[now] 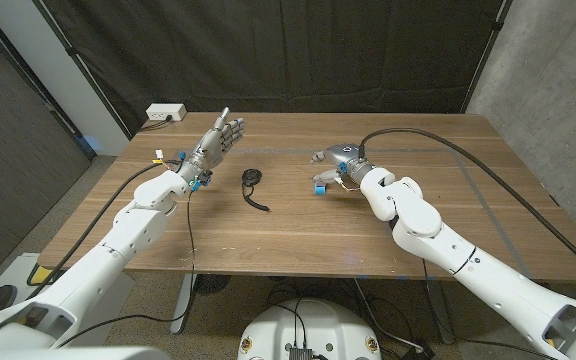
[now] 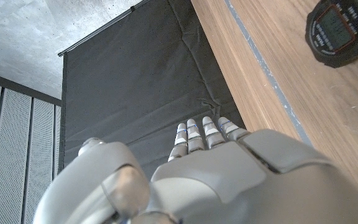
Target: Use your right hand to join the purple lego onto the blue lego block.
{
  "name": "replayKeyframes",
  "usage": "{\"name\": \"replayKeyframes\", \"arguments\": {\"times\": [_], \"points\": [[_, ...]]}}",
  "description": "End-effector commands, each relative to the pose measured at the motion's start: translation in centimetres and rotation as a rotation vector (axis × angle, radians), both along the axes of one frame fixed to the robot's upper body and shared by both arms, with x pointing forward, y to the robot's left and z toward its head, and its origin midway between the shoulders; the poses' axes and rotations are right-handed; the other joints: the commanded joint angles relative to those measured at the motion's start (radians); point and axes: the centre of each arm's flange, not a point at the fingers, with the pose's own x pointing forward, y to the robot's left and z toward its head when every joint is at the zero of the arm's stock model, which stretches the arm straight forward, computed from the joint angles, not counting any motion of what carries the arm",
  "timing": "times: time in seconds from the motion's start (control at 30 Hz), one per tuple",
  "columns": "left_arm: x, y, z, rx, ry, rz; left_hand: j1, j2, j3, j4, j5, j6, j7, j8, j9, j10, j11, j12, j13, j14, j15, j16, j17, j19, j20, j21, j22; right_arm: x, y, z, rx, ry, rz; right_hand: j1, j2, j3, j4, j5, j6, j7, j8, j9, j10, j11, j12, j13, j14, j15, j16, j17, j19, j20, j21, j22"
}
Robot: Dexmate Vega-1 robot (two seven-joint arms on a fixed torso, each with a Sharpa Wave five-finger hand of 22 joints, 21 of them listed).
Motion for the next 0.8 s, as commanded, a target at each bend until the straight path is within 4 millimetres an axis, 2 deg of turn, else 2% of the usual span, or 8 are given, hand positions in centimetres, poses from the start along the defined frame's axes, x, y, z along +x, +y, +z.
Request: {"name": "replayKeyframes", "arguments": {"times": [0.03,0.13,0.27,0.53,0.6,0.8], "points": [[-0.4,-0.6,0.3,0.015,-0.002,0.007,-0.005,0.005,-0.009,-0.001,0.008,0.007,-0.003,0.002,0.004,0.002,-0.003,0.004,0.002,0.001,0.002,0.002,0.004,-0.002,0.004,0.001,0.004,-1.3,-1.8,-2.3,0.085,-0.031,0.026,-0.012,0.006,-0.003,0.005,0.003,-0.003,0.005,0.003,0.003,-0.002,0.005,0.004,0.002,-0.011,-0.008,0.004,0.004,-0.011,-0.010,-0.003,0.005],[-0.5,-0.7,0.3,0.015,-0.002,0.008,-0.005,0.006,-0.009,-0.001,0.008,0.007,-0.003,0.002,0.004,0.000,-0.003,0.003,0.002,0.000,0.002,0.002,0.004,-0.002,0.005,0.001,0.004,-1.4,-2.2,-2.7,0.090,-0.031,0.022,-0.019,0.017,-0.002,0.011,0.001,-0.003,0.008,0.005,0.003,0.000,0.004,0.007,0.002,-0.015,-0.026,0.006,0.006,-0.015,-0.013,-0.002,0.005],[-0.5,-0.8,0.3,0.016,-0.004,0.009,-0.005,0.006,-0.010,-0.001,0.008,0.007,-0.003,0.002,0.004,0.000,-0.003,0.003,0.002,0.000,0.001,0.002,0.004,-0.002,0.005,0.001,0.004,-1.4,-2.5,-3.2,0.101,-0.027,0.017,-0.027,0.024,-0.002,0.015,-0.002,-0.007,0.011,0.006,0.002,0.004,-0.015,0.011,0.001,-0.021,-0.040,0.009,0.007,-0.021,-0.016,-0.001,0.006],[-0.8,-0.8,0.7,0.017,-0.016,0.020,-0.005,0.008,-0.012,-0.001,0.008,0.007,-0.002,0.002,0.004,0.001,0.001,0.003,0.002,-0.002,0.001,0.001,0.004,-0.005,0.004,0.000,0.004,-1.1,-2.8,-4.1,0.102,-0.030,0.006,-0.036,0.032,-0.002,0.020,-0.006,-0.005,0.012,0.010,0.001,0.007,-0.029,0.014,0.001,-0.020,-0.044,0.013,0.008,-0.029,-0.018,-0.001,0.006],[-0.7,-0.9,0.8,0.021,-0.014,0.022,-0.005,0.008,-0.013,-0.001,0.008,0.008,-0.002,0.002,0.004,0.001,-0.001,0.003,0.002,-0.003,0.002,0.001,0.004,-0.006,0.004,0.000,0.004,-0.9,-2.7,-4.4,0.095,-0.026,0.004,-0.040,0.035,-0.003,0.022,-0.008,0.011,0.009,0.017,0.001,0.008,-0.034,0.016,0.001,-0.018,-0.041,0.015,0.008,-0.031,-0.017,0.000,0.006],[-0.5,-0.9,0.7,0.019,-0.006,0.020,-0.004,0.009,-0.014,-0.001,0.008,0.008,-0.002,0.002,0.004,0.000,-0.001,0.002,0.002,-0.003,0.001,0.001,0.004,-0.006,0.003,0.000,0.004,-0.5,-2.1,-4.6,0.083,-0.010,0.004,-0.042,0.041,0.000,0.021,-0.014,0.026,-0.016,0.022,0.000,0.000,-0.037,0.014,0.000,-0.024,-0.030,0.014,0.007,-0.032,-0.007,0.004,0.007]]}}
